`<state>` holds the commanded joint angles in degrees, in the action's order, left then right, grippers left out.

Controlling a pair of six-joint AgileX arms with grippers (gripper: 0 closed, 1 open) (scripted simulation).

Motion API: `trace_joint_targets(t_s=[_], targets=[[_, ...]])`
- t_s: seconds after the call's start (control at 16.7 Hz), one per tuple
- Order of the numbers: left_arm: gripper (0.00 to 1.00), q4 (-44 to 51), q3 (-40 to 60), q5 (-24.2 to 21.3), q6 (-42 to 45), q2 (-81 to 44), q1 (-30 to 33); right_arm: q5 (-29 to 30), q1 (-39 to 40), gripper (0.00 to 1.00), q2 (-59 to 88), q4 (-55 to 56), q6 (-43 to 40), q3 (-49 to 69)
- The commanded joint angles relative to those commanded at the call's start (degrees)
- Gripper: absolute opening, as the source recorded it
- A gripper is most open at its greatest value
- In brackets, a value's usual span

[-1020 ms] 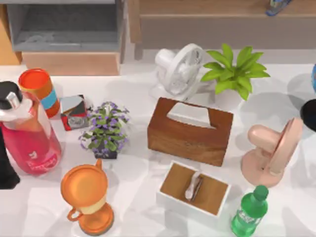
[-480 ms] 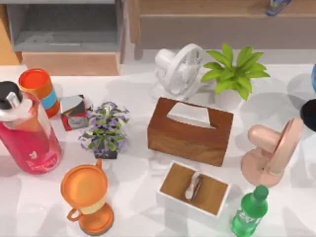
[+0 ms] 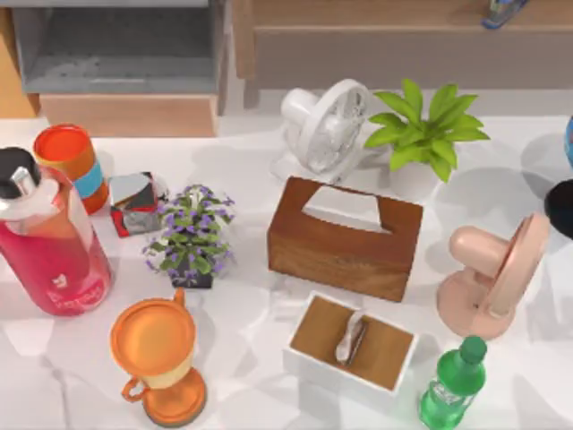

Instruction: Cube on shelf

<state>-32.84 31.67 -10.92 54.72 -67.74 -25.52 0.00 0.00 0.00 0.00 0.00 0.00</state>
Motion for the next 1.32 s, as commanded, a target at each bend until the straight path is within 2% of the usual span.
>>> trace_joint_targets(t_s=[0.3,0.6,0.9,1.32], targets=[[1.00,-15.7,14.7,-5.4,18.7,-26.3,-4.0,0.0,0.0,1.00,0.0,0.0,0.0,0.0],[1.00,-27.7,25.7,-10.8,30.8,-47.7,-3.1,0.0,0.0,1.00,0.0,0.0,0.0,0.0],[1.00,-33.8,30.8,-15.0,35.6,-60.7,0.6,0.0,0.0,1.00,0.0,0.0,0.0,0.0],[1.00,-34.4,31.1,-15.6,36.0,-62.8,1.2,0.0,0.0,1.00,0.0,0.0,0.0,0.0]])
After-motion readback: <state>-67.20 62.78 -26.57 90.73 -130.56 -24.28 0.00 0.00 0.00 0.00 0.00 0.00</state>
